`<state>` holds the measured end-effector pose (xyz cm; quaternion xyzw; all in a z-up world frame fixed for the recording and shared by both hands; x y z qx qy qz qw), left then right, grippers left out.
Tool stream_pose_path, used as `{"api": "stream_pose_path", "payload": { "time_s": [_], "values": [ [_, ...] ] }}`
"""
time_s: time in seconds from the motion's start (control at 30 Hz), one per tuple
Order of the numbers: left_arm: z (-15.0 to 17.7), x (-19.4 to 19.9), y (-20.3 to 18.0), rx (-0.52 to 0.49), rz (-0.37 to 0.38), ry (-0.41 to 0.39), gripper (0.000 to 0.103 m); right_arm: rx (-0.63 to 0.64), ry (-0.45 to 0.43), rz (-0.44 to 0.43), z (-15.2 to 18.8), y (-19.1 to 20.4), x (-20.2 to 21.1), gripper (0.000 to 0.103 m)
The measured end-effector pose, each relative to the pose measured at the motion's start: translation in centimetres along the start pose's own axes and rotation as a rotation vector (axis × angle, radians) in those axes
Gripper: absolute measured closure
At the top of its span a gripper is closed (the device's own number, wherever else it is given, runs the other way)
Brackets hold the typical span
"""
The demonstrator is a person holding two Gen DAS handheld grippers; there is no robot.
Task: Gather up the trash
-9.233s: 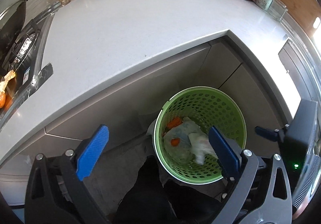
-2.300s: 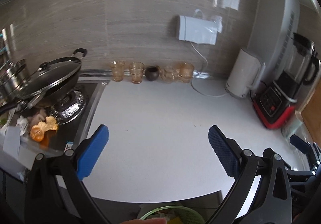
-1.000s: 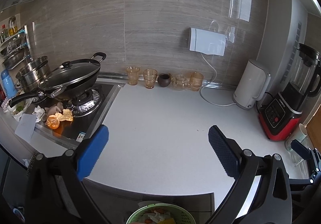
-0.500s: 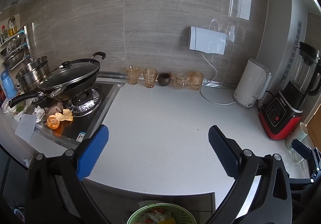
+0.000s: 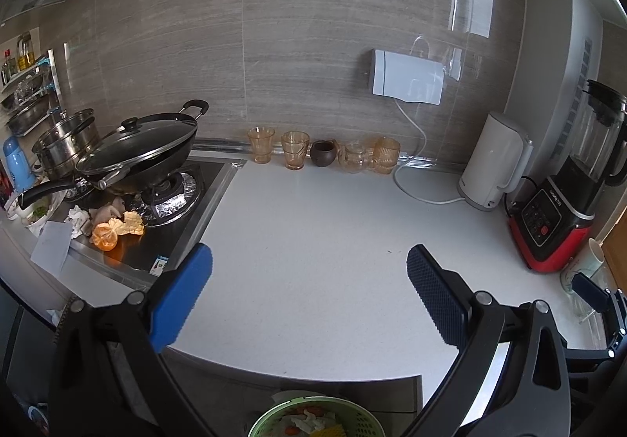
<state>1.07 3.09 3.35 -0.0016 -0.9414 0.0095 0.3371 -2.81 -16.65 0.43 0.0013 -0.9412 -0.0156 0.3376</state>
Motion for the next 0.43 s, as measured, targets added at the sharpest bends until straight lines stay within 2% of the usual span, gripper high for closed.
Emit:
{"api": "stream_pose_path", "payload": {
  "time_s": [0.43],
  "values": [
    [0.15, 0.00, -0.12, -0.003, 0.002, 0.000, 0.008, 0.005, 0.001, 0.000, 0.04, 0.07, -0.17, 0.002]
  ]
}}
Point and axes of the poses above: each gripper's, at about its wrist camera, not at the fingertips, and x roughly against the way its jaws point, y to its left, z to its underside, the point moved 6 cm from there along -x, roughly the way its jaws point, and after that the axes turned 2 degrees about -x, right-handed, at the moved point
